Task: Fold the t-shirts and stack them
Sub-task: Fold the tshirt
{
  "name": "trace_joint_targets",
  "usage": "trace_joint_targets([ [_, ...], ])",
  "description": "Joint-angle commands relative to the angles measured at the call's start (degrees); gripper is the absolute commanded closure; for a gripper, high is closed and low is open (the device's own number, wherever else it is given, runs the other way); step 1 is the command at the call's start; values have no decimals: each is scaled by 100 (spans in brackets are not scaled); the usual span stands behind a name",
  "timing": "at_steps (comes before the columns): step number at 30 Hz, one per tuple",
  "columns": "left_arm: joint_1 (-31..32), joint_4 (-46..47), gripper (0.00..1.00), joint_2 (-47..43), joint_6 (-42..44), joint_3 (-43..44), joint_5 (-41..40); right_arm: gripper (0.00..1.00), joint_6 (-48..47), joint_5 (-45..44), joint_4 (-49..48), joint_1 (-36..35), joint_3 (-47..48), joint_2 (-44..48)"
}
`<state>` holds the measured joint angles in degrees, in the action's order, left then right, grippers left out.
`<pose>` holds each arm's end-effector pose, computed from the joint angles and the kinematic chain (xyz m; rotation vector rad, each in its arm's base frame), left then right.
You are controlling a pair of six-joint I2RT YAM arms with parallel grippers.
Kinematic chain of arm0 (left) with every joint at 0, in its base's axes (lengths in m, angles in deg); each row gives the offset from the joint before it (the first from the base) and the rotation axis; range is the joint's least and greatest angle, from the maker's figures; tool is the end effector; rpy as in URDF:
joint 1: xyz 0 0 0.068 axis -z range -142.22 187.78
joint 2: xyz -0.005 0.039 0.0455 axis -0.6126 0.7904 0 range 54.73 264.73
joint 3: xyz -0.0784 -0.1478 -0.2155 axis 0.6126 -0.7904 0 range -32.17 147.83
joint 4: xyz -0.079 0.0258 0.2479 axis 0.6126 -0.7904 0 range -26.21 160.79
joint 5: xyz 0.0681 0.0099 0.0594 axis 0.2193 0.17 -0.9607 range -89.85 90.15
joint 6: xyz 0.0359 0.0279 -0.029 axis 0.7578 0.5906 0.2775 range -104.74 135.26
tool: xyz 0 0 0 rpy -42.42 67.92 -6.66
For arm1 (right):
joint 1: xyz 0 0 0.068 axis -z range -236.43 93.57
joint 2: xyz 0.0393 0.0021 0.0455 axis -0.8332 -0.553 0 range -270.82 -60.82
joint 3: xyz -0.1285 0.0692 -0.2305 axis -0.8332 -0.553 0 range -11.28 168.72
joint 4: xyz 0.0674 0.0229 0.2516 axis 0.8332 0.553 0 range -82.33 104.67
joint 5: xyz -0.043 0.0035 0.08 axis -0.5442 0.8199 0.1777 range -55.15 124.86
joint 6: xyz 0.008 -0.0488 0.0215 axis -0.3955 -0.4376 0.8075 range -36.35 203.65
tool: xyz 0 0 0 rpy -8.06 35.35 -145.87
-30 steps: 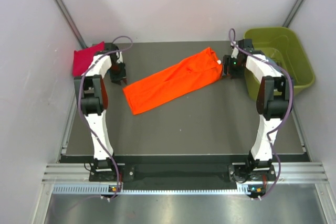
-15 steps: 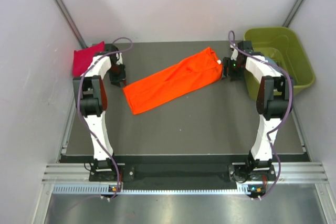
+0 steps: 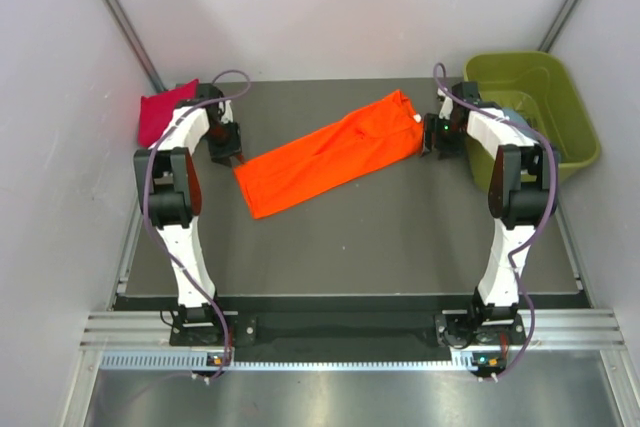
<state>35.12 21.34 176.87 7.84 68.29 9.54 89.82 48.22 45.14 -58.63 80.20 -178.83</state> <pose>0.4454 0.0148 0.1989 -0.2085 2.8016 -0.2498 0.4369 0.0251 0.1932 0.0205 2.6853 0.3587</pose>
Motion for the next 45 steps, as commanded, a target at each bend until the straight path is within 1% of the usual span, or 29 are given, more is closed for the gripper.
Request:
trace_joint_targets([
  [1,-24,-38,54,37,-40,-45,28,38,-64,-53,-109,0,-16,200],
  [3,-24,-29,55,81,-23,-36,19,38,-64,-71,-161,0,-16,165],
  [6,-16,-30,64,134,-5,-36,-33,38,-2,-10,-249,0,62,-19],
  [7,-24,-38,71,143,-14,-44,-33,38,33,17,-249,0,106,-185],
  [10,-24,-29,83,108,-5,-123,-77,38,94,-53,-311,0,334,-493],
  [11,-24,-29,89,99,4,-150,-69,38,94,-88,-293,9,405,-564],
  [13,-16,-21,93,81,4,-185,-86,38,86,-159,-293,0,616,-765],
  [14,-16,-21,97,72,4,-203,-86,37,94,-168,-276,0,669,-810],
  [16,-16,-21,100,46,21,-212,-104,37,129,-159,-276,9,809,-916],
  [19,-24,-29,100,-33,74,-255,-121,37,182,-168,-328,0,933,-1021],
  [20,-24,-47,100,-51,74,-299,-121,38,182,-176,-328,-9,994,-1056],
  [21,-16,-73,100,-129,83,-317,-121,42,182,-185,-337,-9,1020,-1109],
  [22,-24,-82,100,-173,83,-343,-104,52,191,-203,-363,-9,1047,-1136],
  [23,-16,-100,100,-217,83,-404,-78,58,191,-229,-372,0,1108,-1145],
  [24,-24,-126,100,-331,83,-448,1,71,174,-264,-398,-9,1152,-1214],
  [26,-7,-152,100,-446,74,-580,37,83,156,-282,-434,0,1318,-1285],
  [28,11,-170,100,-604,57,-695,72,90,147,-264,-469,-18,1486,-1425],
  [31,63,-170,100,-789,56,-905,72,94,138,-256,-478,-61,1916,-1645],
  [35,169,-179,100,-999,56,-1063,81,96,165,-264,-565,-106,2601,-1900],
  [39,248,-161,100,-1245,22,-1327,125,99,261,-299,-706,-114,3033,-2207],
  [40,396,-161,100,-1289,21,-1380,133,100,279,-299,-750,-114,3120,-2252],
  [45,626,-196,100,-1457,21,-1662,169,100,472,-195,-952,-149,3727,-2585],
])
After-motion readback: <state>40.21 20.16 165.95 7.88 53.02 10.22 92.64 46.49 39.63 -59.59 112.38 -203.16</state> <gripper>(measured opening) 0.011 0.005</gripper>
